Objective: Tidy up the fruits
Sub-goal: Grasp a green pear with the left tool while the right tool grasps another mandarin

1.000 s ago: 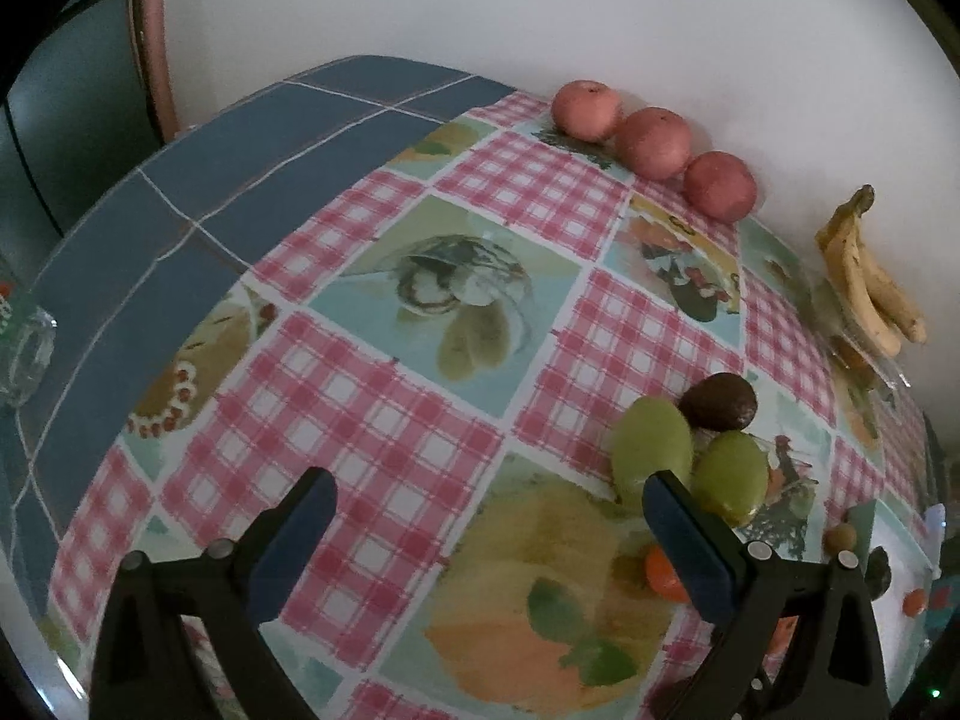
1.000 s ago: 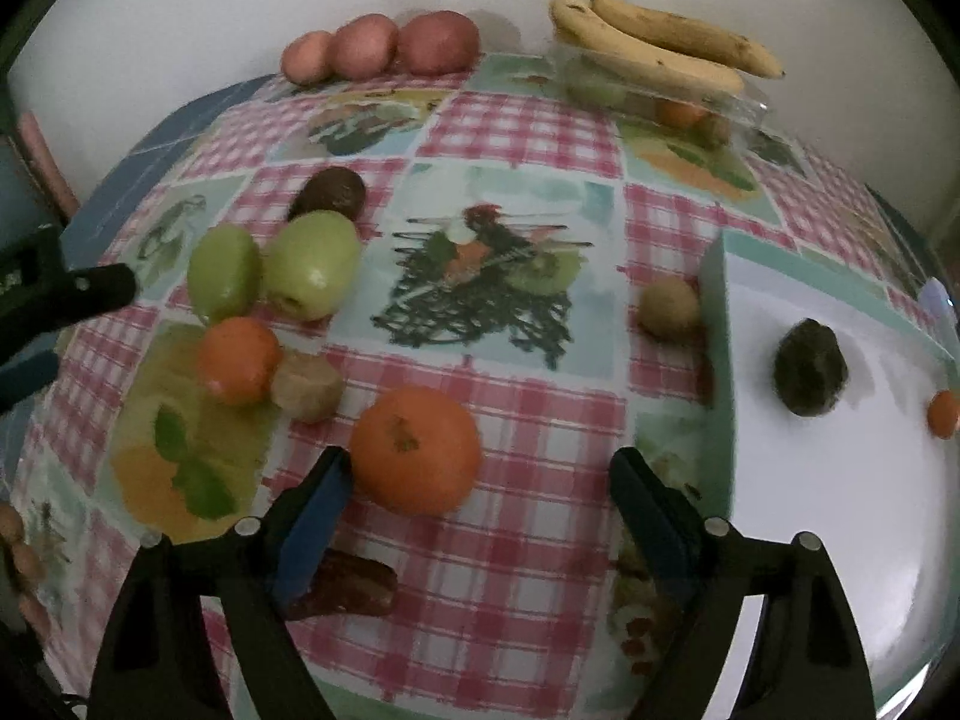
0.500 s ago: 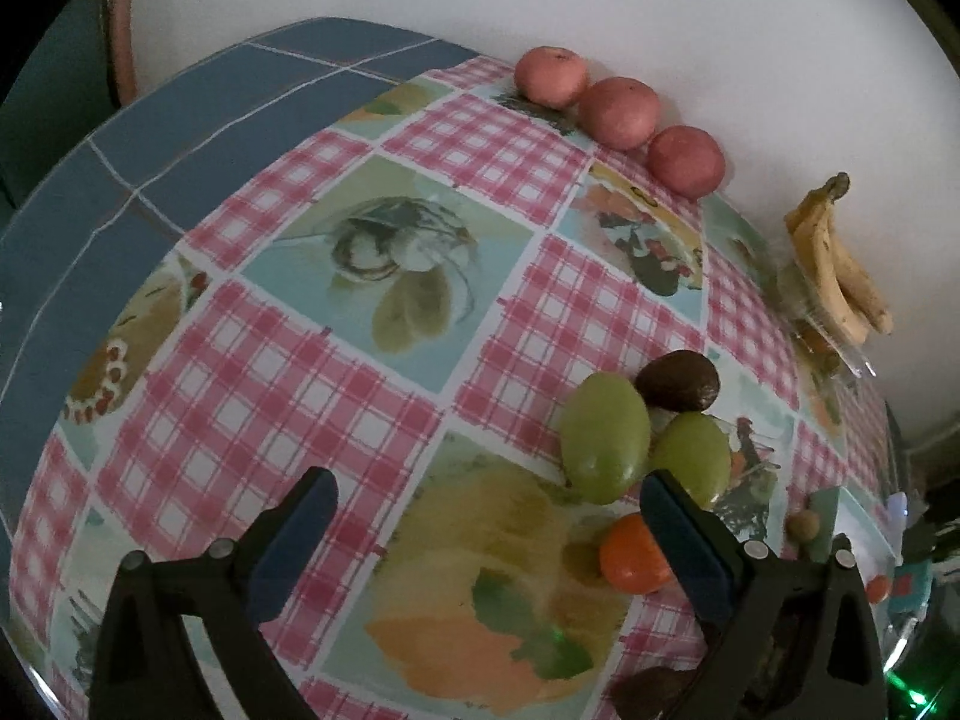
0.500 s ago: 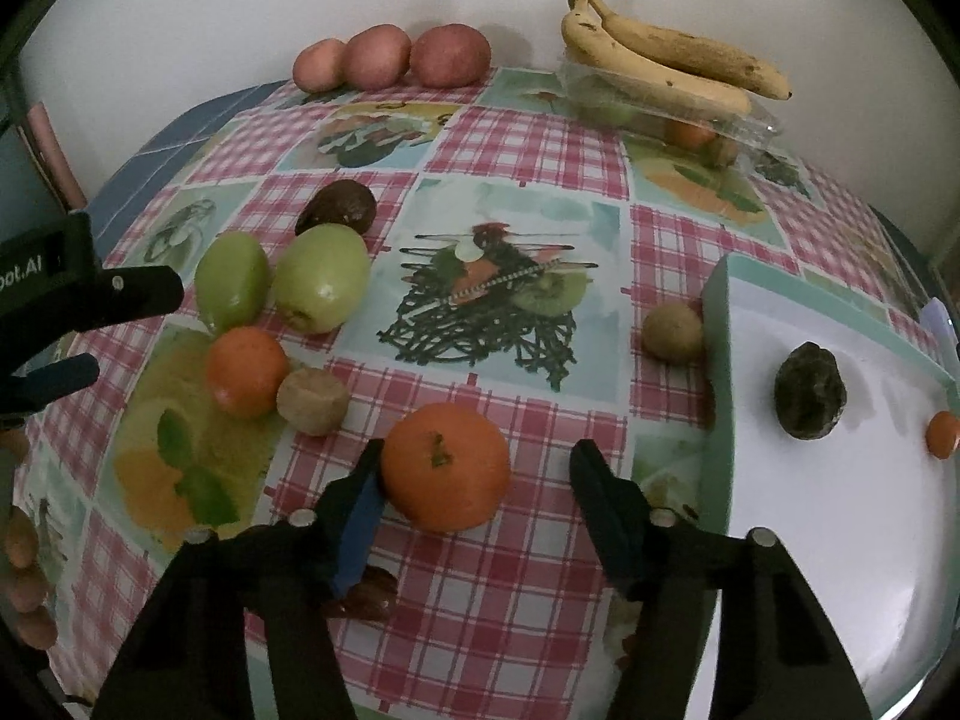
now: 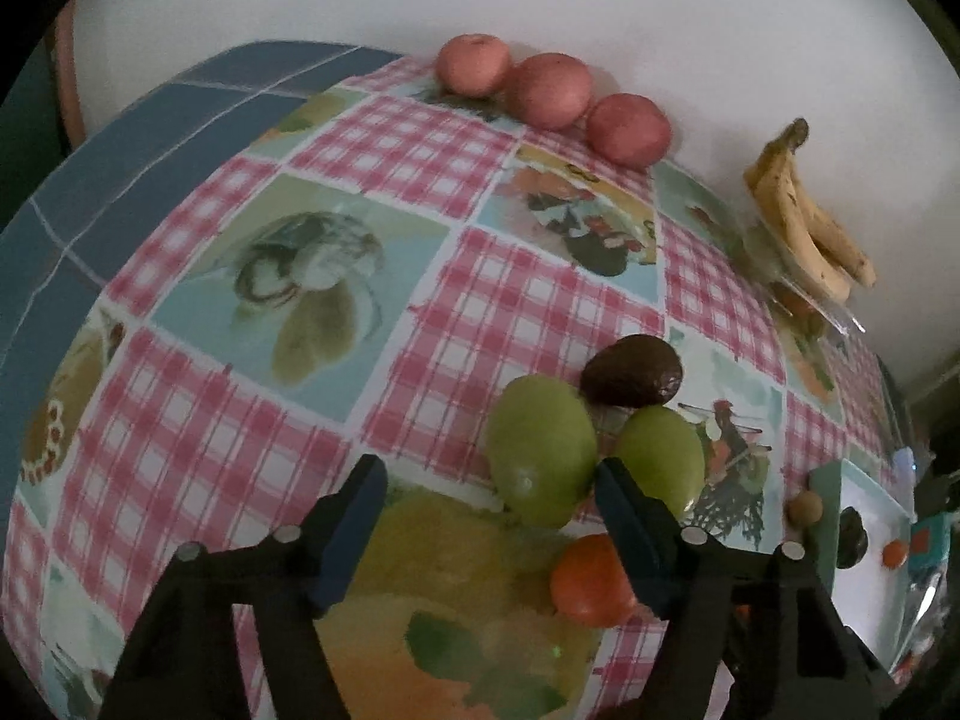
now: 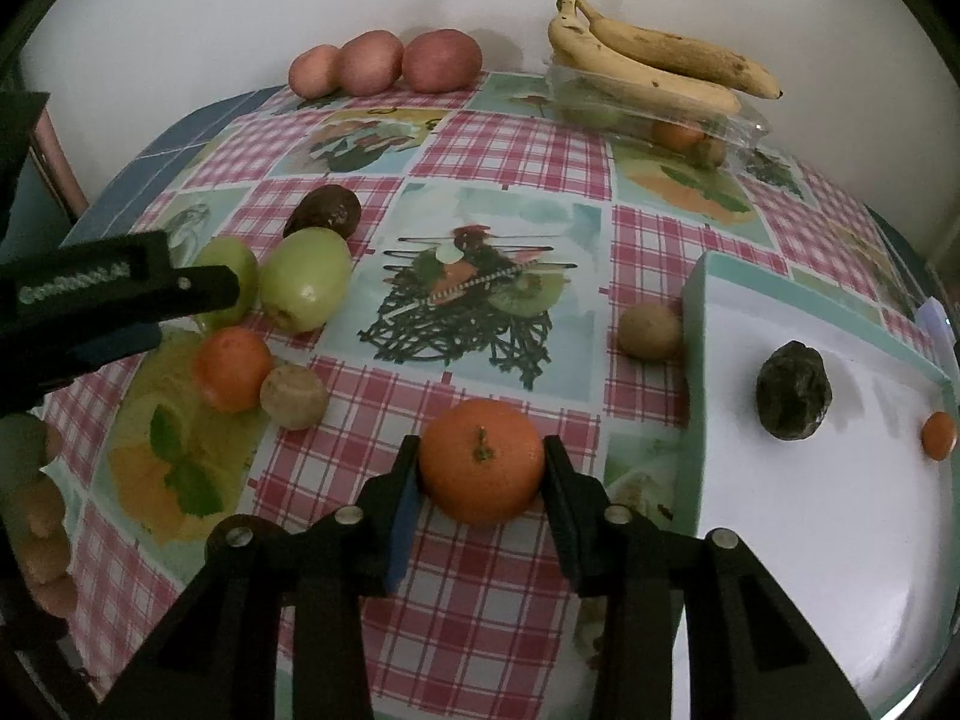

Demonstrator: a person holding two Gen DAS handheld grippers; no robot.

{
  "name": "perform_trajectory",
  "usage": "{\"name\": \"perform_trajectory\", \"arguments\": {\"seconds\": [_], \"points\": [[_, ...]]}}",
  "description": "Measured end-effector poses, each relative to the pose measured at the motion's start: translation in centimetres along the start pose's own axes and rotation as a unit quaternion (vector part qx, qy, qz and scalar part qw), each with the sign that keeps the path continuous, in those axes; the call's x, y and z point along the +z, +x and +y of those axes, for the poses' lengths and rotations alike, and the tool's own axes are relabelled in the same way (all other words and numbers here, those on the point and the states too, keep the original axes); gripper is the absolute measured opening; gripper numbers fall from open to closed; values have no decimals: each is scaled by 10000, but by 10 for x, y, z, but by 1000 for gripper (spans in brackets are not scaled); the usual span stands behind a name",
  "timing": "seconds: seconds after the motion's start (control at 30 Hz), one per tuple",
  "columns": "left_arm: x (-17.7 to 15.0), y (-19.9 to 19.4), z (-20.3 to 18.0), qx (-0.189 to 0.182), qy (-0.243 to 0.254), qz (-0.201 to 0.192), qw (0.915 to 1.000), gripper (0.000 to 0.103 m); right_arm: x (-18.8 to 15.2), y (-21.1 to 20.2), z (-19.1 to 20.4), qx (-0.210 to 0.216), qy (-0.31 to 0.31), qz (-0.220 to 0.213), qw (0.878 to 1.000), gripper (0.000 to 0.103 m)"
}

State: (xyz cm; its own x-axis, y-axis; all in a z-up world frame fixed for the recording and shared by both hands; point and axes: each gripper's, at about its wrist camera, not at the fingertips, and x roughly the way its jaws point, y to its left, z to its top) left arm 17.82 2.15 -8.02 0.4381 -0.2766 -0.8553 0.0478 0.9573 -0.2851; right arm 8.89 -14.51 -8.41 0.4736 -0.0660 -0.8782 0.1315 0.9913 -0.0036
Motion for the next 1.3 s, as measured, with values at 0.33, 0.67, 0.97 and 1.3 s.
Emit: {"name": "perform_trajectory", "arguments": {"seconds": [0.33,0.67,0.97,1.3], "points": [[0,12,-29,429,883,-38,9952,59,0,0,0,5,-10,-13,10000,40],[14,16,-7,642,534,-88,9965,56,0,0,0,10,-5,-14,10000,40],[11,22,-15,988,952,-69,9905,55,0,0,0,9,-9,-16,10000,40],[5,15,-6,941,848,13,9919,46,-1,0,1,-23,-32,-25,10000,40]]}}
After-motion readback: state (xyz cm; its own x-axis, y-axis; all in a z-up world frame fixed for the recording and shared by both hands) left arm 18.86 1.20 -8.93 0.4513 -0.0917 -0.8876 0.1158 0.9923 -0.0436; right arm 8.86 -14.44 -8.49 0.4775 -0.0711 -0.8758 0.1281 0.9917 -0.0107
